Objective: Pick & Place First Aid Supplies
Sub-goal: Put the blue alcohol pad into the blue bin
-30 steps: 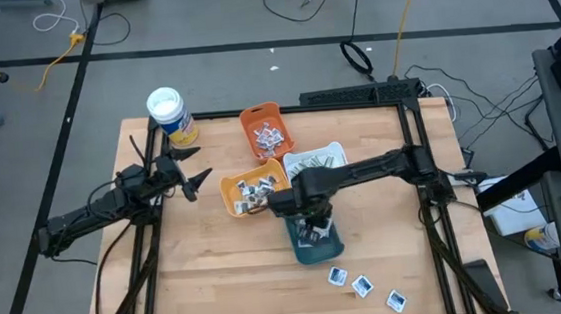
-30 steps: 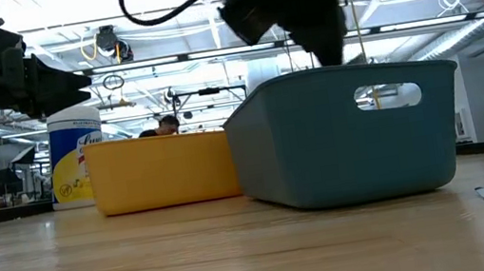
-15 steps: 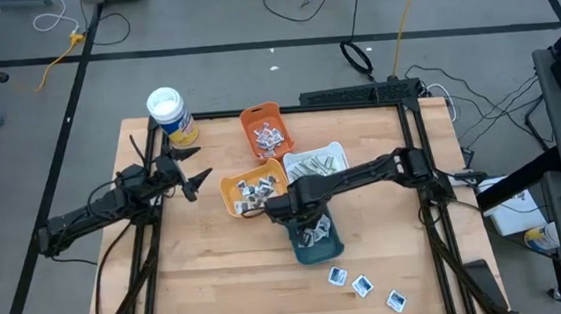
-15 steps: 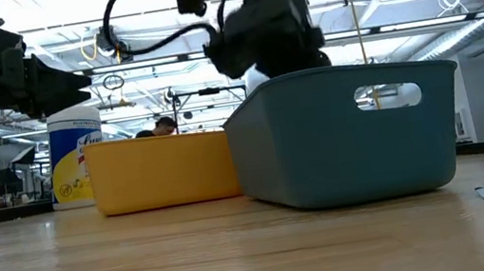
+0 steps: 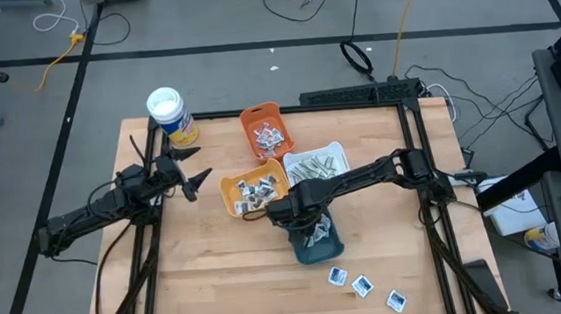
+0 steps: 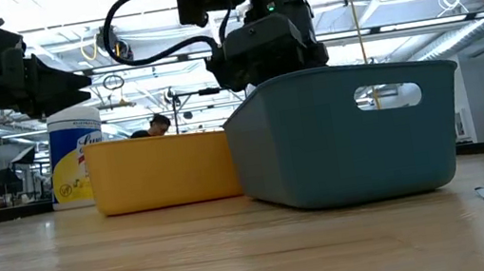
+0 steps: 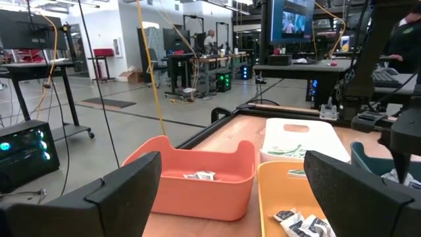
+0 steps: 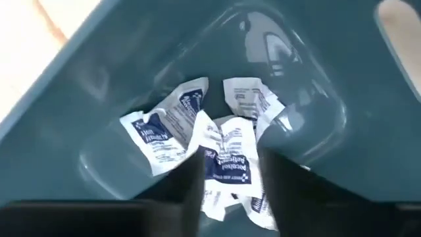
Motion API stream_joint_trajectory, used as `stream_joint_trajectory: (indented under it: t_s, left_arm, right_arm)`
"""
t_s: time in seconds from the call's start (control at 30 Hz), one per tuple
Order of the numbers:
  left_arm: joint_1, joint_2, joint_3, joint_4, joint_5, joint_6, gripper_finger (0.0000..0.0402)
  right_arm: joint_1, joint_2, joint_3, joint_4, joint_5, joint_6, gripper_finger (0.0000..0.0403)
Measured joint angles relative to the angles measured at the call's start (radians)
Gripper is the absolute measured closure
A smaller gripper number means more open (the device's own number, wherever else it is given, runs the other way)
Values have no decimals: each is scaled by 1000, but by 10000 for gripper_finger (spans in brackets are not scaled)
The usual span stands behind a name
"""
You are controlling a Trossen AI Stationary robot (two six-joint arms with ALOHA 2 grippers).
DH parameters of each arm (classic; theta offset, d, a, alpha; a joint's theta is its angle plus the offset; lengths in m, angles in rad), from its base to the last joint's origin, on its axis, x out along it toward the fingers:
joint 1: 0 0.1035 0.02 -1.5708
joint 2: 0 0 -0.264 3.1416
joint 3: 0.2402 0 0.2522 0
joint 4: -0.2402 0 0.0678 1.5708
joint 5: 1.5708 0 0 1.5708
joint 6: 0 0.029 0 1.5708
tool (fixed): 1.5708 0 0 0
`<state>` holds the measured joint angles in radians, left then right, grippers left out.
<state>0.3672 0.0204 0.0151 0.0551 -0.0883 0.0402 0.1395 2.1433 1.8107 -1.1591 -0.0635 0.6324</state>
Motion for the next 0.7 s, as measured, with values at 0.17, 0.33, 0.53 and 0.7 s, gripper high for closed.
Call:
stream_joint_trajectory:
  t_s: [0.17, 0.33, 0.53, 0.7]
  left_arm:
    - [0, 0, 0, 0, 0, 0, 23]
    - [0, 0, 0, 0, 0, 0, 23]
    - [0, 0, 0, 0, 0, 0, 23]
    - [0, 0, 0, 0, 0, 0, 23]
  right_arm:
    - [7, -14, -2, -17, 10, 149, 166]
    - [13, -58, -12, -52, 11, 350, 134]
    - [19, -141, -91, -53, 13, 534, 137]
    - [27, -241, -217, -51, 13, 629, 147]
